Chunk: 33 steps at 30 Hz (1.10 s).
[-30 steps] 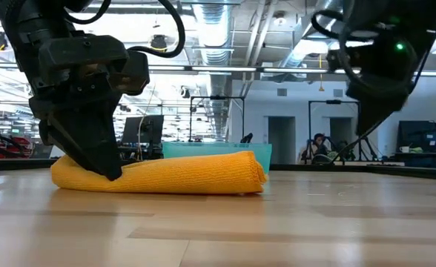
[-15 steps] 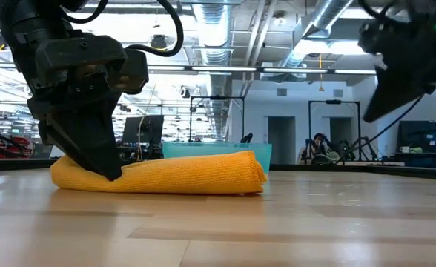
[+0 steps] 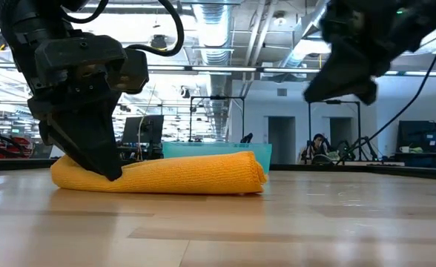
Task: Roll microfiber towels into tight, uniform cylinder then place into a basket
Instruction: Put the rolled yellow microfiber cloth into the blue bin
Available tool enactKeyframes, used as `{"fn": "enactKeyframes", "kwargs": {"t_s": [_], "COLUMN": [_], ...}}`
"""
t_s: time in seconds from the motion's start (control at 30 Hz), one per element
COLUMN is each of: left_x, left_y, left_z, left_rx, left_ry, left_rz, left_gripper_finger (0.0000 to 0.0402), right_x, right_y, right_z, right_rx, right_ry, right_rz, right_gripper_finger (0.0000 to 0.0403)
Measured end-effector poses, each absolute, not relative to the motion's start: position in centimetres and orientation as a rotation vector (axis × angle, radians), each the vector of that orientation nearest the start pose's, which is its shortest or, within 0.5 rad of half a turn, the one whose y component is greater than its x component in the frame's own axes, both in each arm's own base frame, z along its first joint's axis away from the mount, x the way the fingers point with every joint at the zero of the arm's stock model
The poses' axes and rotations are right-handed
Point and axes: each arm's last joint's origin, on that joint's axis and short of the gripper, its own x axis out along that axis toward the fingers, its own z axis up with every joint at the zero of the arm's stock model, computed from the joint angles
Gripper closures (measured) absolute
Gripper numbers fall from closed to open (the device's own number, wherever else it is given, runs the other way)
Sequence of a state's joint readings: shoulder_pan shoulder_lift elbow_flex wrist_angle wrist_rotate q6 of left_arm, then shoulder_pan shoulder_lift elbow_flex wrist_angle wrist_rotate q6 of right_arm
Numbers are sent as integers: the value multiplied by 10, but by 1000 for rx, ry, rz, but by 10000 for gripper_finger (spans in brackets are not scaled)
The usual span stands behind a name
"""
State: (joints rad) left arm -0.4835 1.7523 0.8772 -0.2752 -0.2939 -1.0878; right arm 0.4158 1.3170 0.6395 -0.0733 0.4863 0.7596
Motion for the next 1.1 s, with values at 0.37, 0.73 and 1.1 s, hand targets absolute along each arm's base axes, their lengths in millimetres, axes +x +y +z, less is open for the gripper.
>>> {"fn": "enactKeyframes", "kwargs": {"t_s": [0.37,0.73,1.1], "left_x": [278,278,278], "left_y": [-136,-136,-136], "left_z": [126,127,127], "left_rx": [-543,-538,-534], "left_ry": [1003,1005,1003], "left_rz": [408,407,407], "left_gripper_finger": [283,283,283], "right_x": [279,342,369], "right_y": [82,93,103], "right_z": [154,144,135], "right_rx": [413,389,368], "right_ry": [649,724,805], "right_rz": [-209,-26,72], "right_gripper_finger": [295,192,175]}}
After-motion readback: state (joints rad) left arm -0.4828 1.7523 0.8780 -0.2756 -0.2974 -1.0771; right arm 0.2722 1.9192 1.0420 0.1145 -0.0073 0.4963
